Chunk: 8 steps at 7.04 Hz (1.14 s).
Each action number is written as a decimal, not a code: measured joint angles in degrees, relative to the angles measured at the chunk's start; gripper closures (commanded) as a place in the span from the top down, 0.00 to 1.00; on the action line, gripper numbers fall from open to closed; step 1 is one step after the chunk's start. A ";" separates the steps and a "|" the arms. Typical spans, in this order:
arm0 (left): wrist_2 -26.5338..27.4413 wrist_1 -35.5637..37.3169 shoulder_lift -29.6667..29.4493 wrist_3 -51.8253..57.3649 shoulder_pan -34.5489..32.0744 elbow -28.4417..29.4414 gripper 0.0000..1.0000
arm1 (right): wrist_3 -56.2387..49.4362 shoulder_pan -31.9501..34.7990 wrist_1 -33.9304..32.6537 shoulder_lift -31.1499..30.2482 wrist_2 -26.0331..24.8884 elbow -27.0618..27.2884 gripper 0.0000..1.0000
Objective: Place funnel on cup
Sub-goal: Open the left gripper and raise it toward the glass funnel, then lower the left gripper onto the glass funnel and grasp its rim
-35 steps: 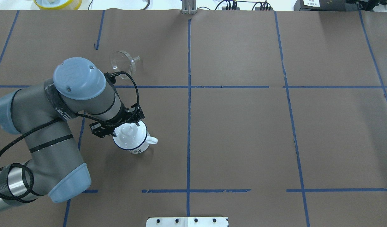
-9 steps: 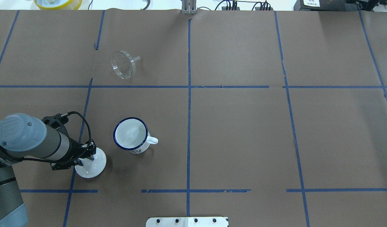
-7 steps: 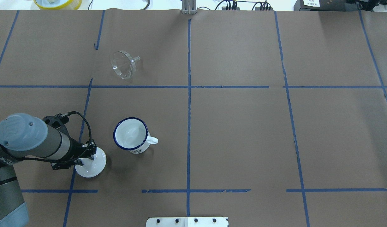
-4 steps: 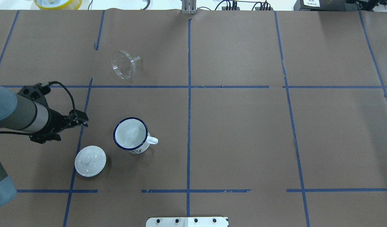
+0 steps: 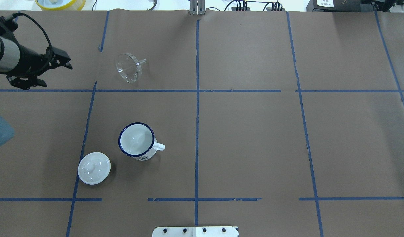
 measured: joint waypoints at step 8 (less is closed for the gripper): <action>12.33 -49.17 -13.46 -33.57 4.49 32.17 0.99 | 0.00 0.00 0.00 0.00 0.00 0.02 1.00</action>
